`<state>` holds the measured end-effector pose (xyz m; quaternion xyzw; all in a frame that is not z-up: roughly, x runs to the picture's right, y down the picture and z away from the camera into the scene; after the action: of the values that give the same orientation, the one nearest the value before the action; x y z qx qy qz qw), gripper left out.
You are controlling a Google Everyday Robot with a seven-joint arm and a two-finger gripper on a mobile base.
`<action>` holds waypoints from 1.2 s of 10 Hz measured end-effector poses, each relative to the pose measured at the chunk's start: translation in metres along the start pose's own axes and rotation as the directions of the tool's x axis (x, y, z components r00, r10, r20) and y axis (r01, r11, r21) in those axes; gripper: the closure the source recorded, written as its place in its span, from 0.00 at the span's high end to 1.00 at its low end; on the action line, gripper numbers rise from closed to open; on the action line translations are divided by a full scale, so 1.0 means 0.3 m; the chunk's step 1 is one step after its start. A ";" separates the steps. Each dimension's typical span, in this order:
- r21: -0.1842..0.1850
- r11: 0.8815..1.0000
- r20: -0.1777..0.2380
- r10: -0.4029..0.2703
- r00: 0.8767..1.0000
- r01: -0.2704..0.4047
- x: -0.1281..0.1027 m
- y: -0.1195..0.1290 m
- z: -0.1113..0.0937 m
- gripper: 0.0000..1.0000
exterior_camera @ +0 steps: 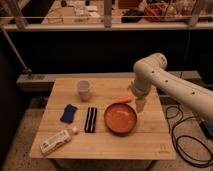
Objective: Move the arm in a circular motion
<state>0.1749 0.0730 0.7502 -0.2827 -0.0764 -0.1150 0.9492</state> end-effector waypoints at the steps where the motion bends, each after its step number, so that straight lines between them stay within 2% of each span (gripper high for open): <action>1: -0.023 1.000 0.004 0.004 1.000 -0.004 0.025 0.046 0.052 0.80; 3: -0.041 0.999 -0.005 0.004 1.000 -0.005 0.074 0.139 0.121 0.80; 4: -0.045 0.999 -0.029 0.005 1.000 -0.007 0.083 0.194 0.154 0.80; 6: -0.039 0.999 -0.047 -0.002 0.999 0.000 0.070 0.268 0.184 0.80; 7: -0.035 0.999 -0.046 -0.011 0.999 0.009 0.046 0.308 0.177 0.80; 10: -0.018 0.996 -0.028 -0.088 0.996 0.088 -0.115 0.388 0.161 0.80; 12: -0.004 0.988 0.018 -0.156 0.988 0.157 -0.294 0.428 0.148 0.80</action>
<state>0.1200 0.2176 0.7020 -0.2793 -0.1065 -0.1868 0.9358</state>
